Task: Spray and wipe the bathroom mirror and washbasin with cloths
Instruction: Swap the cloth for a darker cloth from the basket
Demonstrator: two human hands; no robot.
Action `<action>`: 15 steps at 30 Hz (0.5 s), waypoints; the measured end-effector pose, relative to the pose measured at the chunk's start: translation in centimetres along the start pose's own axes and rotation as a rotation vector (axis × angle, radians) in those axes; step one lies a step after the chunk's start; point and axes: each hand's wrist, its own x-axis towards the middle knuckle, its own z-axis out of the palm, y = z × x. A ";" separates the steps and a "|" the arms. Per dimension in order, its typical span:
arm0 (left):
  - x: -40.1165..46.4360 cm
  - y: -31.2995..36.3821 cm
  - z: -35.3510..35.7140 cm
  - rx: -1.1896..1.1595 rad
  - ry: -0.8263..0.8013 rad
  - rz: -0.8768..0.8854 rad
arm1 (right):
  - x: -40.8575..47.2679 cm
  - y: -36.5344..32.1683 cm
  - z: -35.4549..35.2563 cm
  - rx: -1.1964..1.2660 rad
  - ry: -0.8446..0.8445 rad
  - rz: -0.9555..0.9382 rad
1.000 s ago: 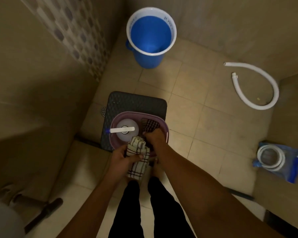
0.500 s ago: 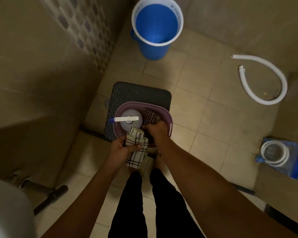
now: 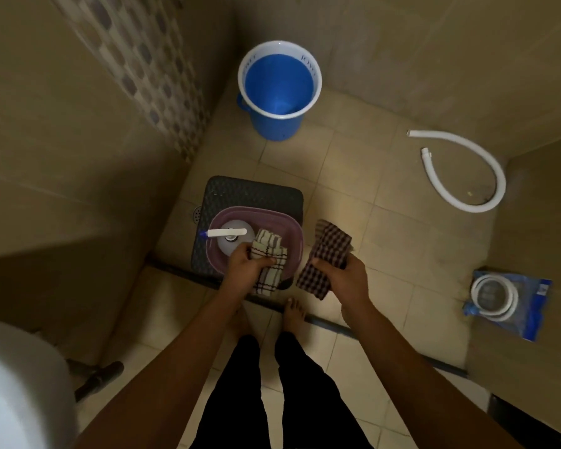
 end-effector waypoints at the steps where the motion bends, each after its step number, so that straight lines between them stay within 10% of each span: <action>1: 0.6 0.3 0.7 0.007 0.002 0.005 | -0.3 0.3 -0.6 0.012 0.005 0.005; 15: 12.3 -4.3 4.7 0.258 -0.012 -0.074 | 0.6 5.0 -0.8 0.022 -0.057 0.030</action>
